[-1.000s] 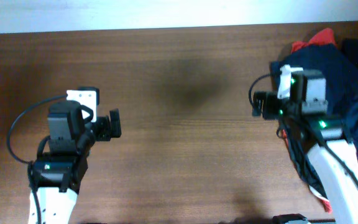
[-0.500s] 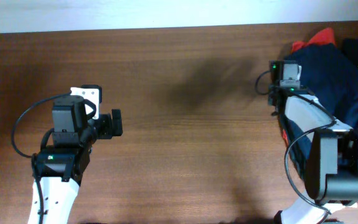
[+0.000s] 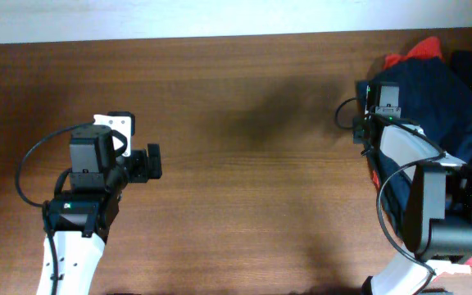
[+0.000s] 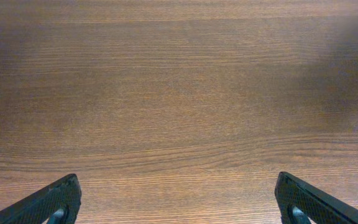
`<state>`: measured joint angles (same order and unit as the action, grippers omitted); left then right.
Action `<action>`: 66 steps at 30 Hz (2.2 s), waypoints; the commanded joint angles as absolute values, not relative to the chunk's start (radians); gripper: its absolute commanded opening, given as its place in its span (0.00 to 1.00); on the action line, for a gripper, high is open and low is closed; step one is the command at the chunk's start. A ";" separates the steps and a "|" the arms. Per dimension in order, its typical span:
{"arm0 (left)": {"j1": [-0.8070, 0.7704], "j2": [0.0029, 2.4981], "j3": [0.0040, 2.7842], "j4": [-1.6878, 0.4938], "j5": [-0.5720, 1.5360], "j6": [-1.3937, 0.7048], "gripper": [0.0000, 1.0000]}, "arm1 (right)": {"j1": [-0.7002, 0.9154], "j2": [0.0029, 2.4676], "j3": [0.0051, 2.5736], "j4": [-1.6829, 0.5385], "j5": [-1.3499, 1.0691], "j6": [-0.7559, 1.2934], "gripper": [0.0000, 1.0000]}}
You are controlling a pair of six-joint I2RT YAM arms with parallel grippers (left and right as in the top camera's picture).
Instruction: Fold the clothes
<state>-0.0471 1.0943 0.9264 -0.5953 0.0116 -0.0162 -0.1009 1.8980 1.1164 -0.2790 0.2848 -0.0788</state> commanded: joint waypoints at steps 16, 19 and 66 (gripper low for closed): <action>-0.045 1.101 0.942 -0.591 0.023 -0.023 0.99 | -0.096 1.890 1.282 -0.368 0.381 -0.036 0.04; -0.045 1.101 0.942 -0.591 0.023 -0.023 0.99 | -0.096 1.842 1.409 -0.502 0.326 -0.036 0.04; -0.146 1.670 0.941 -0.521 0.611 -0.274 0.99 | 0.195 1.990 2.039 -1.568 0.079 0.113 0.99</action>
<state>-0.0933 1.5730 0.9295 -0.5697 0.5484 -0.1310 0.1967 1.9862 2.0327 -1.5639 0.0856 0.1059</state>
